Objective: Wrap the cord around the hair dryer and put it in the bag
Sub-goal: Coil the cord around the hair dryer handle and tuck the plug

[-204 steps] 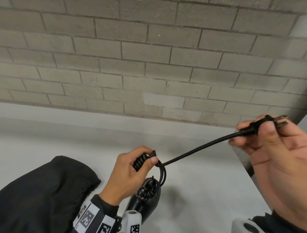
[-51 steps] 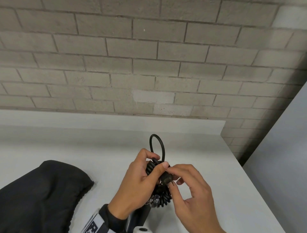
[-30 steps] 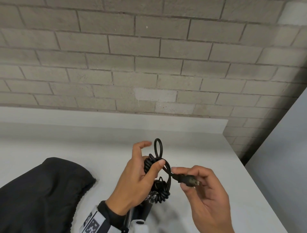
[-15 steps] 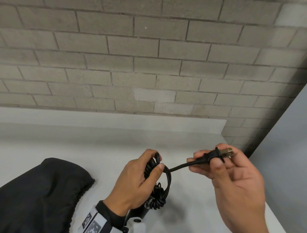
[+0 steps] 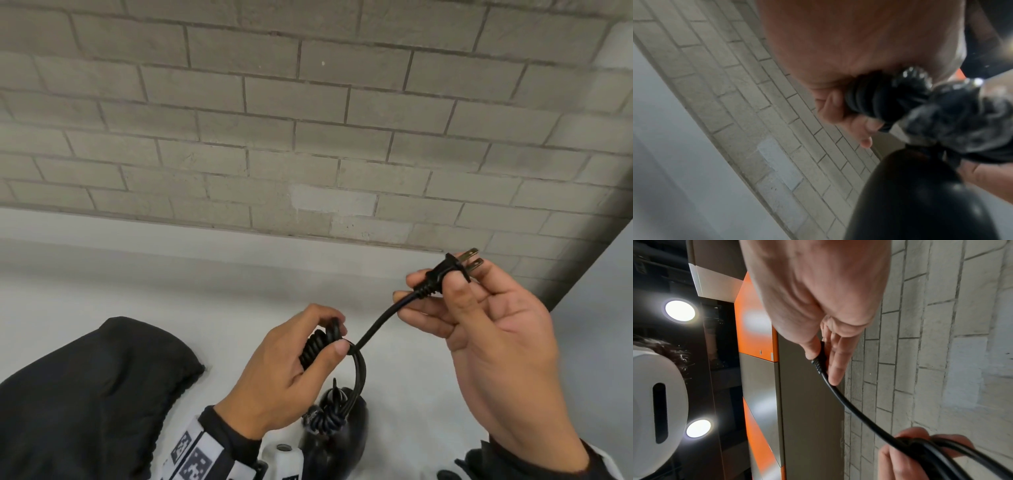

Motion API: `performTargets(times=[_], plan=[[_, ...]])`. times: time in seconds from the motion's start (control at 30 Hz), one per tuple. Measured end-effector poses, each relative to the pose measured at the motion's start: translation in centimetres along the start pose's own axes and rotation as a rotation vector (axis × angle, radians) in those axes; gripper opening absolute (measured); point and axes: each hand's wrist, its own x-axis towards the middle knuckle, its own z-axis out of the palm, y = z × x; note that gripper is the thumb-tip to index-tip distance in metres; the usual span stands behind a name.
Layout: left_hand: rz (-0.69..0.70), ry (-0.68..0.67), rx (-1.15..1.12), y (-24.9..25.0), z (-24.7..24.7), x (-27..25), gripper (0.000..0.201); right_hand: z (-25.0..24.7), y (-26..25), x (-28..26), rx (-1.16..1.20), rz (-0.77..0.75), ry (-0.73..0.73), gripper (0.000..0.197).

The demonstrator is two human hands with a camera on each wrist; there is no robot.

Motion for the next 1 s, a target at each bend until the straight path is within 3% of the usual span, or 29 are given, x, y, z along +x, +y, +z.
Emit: performTargets(times=[0.23,0.4,0.53,0.63,0.87,0.93,1.0], plan=[[0.228,0.004,0.143,0.7,-0.2,0.4,0.042,0.0,-1.1,2.3,0.032,0.044,0.014,0.011],[0.266,0.01,0.14,1.0,-0.2,0.6,0.038,-0.3,0.1,3.1,0.101,0.155,0.04,0.011],[0.265,0.009,0.178,0.9,-0.1,0.6,0.034,-0.7,2.2,3.2,0.166,0.204,0.173,0.01],[0.253,-0.013,0.187,1.0,0.0,0.6,0.032,-0.9,3.5,3.0,0.155,0.216,0.223,0.033],[0.231,-0.031,0.183,0.9,0.0,0.6,0.03,-1.3,5.6,1.4,0.052,0.244,-0.004,0.027],[0.221,-0.022,0.185,0.8,-0.1,0.6,0.03,-1.3,6.1,0.5,-0.105,0.266,-0.074,0.032],[0.221,-0.01,0.178,0.8,-0.1,0.6,0.027,-0.9,6.8,-0.5,-0.283,0.258,-0.124,0.022]])
